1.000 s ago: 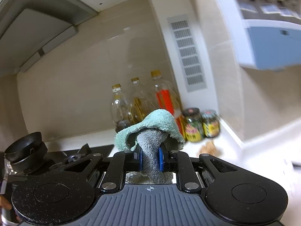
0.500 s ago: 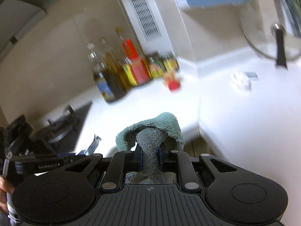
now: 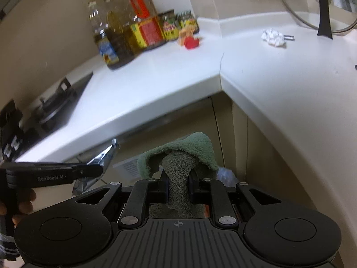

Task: Collect trash
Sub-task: 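Carry the silver packet and green towel down over the trash bin, then open both tools to drop the packet and towel into the bin, then move both tools back up toward the counter, then grasp the crumpled white tissue beside the lighter with the right tool, then grasp the red bottle cap with the left tool while the right tool holds the tissue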

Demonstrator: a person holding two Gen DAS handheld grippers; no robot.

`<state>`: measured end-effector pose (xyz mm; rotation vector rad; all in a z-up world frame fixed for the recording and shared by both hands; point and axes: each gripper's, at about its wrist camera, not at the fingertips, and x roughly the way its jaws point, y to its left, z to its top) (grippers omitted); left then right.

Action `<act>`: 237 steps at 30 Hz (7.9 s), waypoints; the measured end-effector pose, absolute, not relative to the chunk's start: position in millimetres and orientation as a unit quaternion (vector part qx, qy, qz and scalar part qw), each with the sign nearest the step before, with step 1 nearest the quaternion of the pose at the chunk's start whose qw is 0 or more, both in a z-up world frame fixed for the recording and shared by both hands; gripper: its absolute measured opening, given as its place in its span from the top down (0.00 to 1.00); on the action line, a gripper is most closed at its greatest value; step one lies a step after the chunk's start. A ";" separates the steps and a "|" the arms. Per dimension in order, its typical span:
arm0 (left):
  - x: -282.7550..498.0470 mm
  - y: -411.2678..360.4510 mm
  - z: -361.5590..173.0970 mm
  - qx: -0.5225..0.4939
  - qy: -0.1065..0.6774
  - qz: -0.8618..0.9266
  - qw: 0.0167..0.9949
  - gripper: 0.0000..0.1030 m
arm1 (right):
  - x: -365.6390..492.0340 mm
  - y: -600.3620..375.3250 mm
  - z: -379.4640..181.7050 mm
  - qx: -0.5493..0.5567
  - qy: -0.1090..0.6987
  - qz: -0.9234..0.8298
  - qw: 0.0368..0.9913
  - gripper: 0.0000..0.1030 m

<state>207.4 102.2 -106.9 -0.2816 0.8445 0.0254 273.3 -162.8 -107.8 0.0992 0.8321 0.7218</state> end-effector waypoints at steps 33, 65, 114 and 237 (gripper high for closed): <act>226.0 60.5 -189.5 -0.162 0.457 0.052 0.873 0.81 | 314.4 -145.4 -231.9 0.033 0.426 0.347 0.835 0.42; 287.4 47.1 -221.0 -0.120 0.483 0.010 0.867 0.65 | 329.5 -151.3 -258.3 0.008 0.478 0.278 0.834 0.42; 178.1 32.4 -106.6 -0.124 0.474 0.053 0.870 0.65 | 249.2 -185.0 -154.1 0.015 0.465 0.350 0.813 0.42; 561.4 75.1 -51.1 -0.033 0.330 0.096 0.939 0.70 | 636.6 -227.0 -63.0 0.045 0.265 0.271 0.924 0.71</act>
